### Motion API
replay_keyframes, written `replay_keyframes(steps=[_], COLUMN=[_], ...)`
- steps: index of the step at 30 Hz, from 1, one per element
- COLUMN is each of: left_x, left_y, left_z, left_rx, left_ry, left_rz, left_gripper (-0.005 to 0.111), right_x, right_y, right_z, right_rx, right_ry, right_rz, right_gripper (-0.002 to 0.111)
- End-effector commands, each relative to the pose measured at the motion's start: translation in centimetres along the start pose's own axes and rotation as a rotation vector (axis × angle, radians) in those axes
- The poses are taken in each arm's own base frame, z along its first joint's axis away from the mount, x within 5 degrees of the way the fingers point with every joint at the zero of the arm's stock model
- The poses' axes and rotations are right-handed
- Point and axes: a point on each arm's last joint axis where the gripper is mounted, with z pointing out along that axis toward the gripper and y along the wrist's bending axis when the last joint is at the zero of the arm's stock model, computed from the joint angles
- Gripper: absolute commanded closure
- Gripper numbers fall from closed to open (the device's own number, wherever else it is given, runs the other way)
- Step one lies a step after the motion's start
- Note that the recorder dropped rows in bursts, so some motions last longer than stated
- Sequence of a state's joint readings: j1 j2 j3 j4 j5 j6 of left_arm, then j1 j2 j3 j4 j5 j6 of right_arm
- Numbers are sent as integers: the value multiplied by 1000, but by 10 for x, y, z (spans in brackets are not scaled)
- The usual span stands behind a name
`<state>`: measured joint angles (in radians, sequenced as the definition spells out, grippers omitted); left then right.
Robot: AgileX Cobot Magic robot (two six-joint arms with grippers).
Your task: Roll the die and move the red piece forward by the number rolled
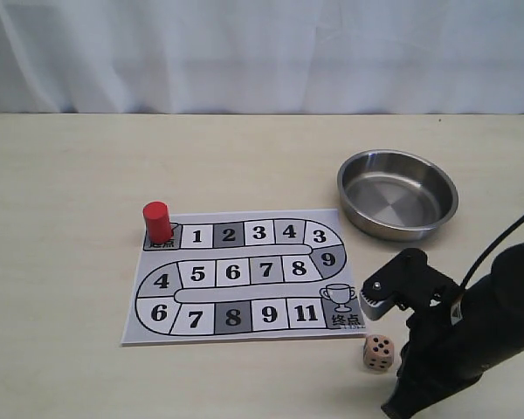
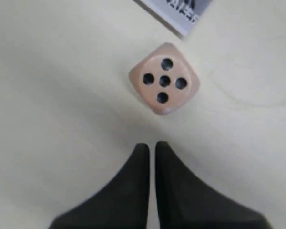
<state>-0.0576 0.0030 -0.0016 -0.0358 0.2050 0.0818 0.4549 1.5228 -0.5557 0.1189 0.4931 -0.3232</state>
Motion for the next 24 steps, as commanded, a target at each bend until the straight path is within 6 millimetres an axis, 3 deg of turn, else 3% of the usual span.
replay_keyframes(steps=[1,6,13,16,22,24], left_x=[0,0,0,0,0,0], left_y=[0,0,0,0,0,0], left_z=[0,0,0,0,0,0], left_rx=[-1,-1,-1,-1,-1,-1], left_ry=[-10,-10,-10,-10,-10,-10], left_rz=[2,2,2,2,2,2], left_gripper=[107,107,107,107,107,107], right_x=[-10,-28,-71,-82,-102,-111], right_y=[0,-1,5,6,2,0], right_z=[-20,-39,-59,-63,-60,-57], right_rx=[-24,-41,-148,-173,-183,-191], right_ry=[48,45,-238,-336,-441,-474], right_rz=[-6,52,128,132,195,223], right_gripper=[104,104,100,89,55,52])
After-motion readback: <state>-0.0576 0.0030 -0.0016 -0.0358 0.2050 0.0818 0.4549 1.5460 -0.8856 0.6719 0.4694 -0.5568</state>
